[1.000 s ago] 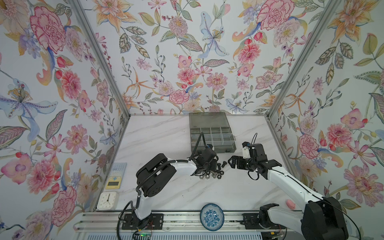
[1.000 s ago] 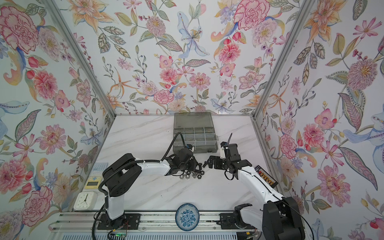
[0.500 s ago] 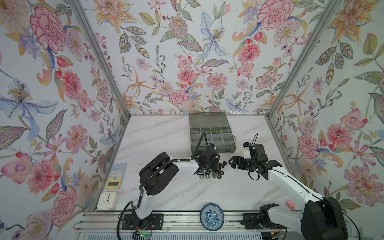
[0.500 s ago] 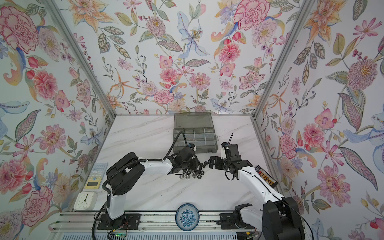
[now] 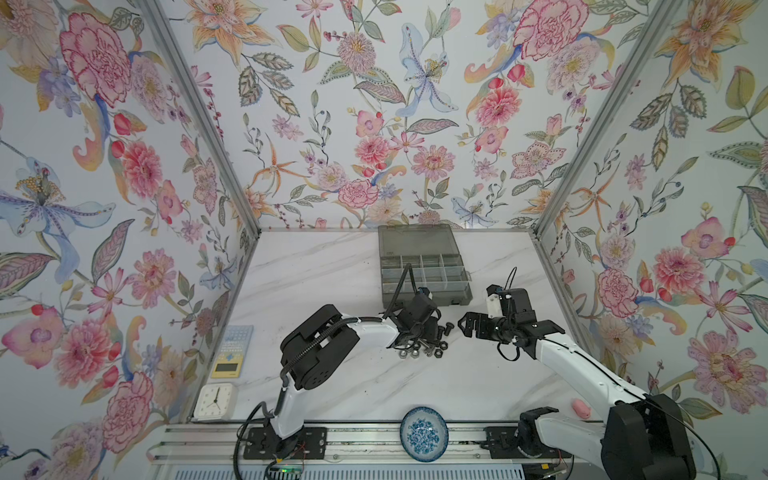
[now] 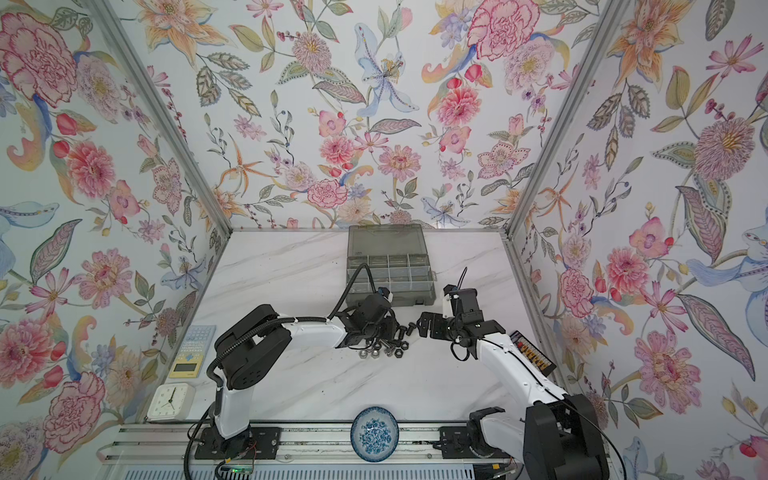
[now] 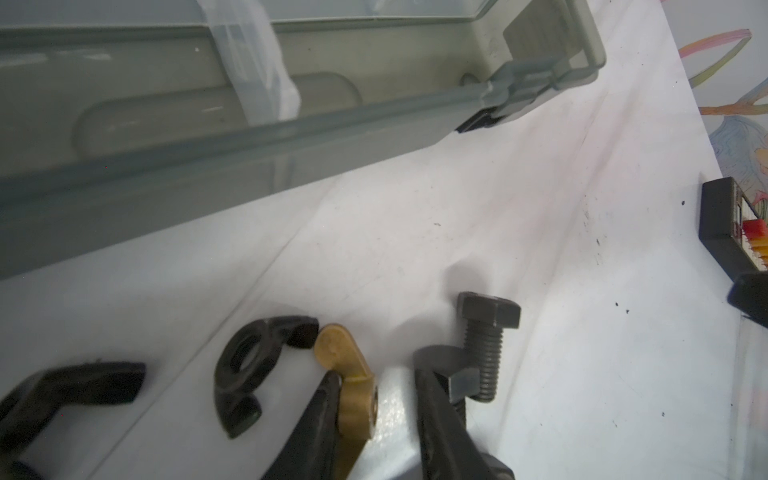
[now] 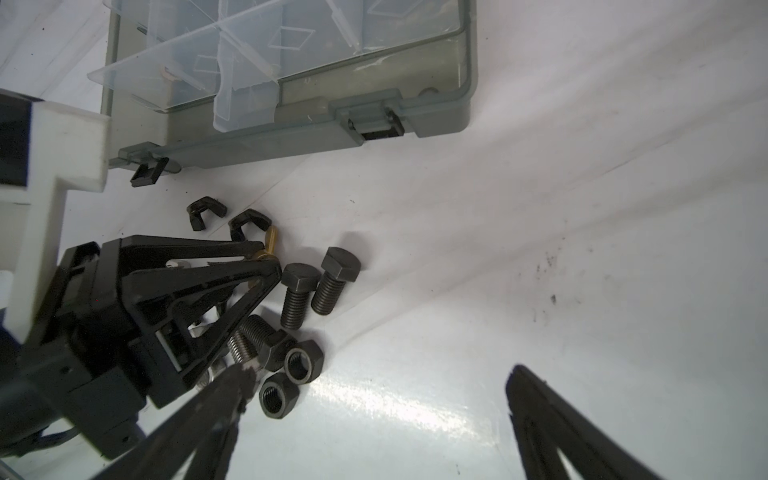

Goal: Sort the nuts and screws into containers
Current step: 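Return the left gripper to the pile and grasp another brass wing nut, then lift the second brass wing nut over the same box compartment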

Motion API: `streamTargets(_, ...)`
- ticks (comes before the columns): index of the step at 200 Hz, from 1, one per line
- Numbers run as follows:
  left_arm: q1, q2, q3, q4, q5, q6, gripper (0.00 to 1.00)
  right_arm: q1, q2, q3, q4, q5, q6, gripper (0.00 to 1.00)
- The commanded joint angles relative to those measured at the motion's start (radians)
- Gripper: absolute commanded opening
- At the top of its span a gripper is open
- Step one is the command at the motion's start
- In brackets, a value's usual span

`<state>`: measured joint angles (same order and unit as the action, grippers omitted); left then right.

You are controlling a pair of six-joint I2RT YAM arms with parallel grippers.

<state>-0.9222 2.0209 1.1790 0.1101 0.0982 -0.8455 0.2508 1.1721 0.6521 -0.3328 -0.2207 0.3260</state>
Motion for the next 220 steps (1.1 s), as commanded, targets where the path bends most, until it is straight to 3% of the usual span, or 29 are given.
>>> streamTargets(1, -0.007, 0.014, 0.004, -0.025, -0.005, 0.011, 0.33, -0.009, -0.005, -0.019, -0.011, -0.003, -0.012, 0.99)
streamTargets(145, -0.007, 0.051, 0.010, -0.075, -0.052, 0.026, 0.21, -0.010, -0.006, -0.023, -0.011, -0.004, -0.006, 0.99)
streamTargets(220, -0.003, 0.005, -0.015, -0.043, -0.054, 0.045, 0.00, -0.008, -0.019, -0.025, -0.012, -0.008, 0.004, 0.99)
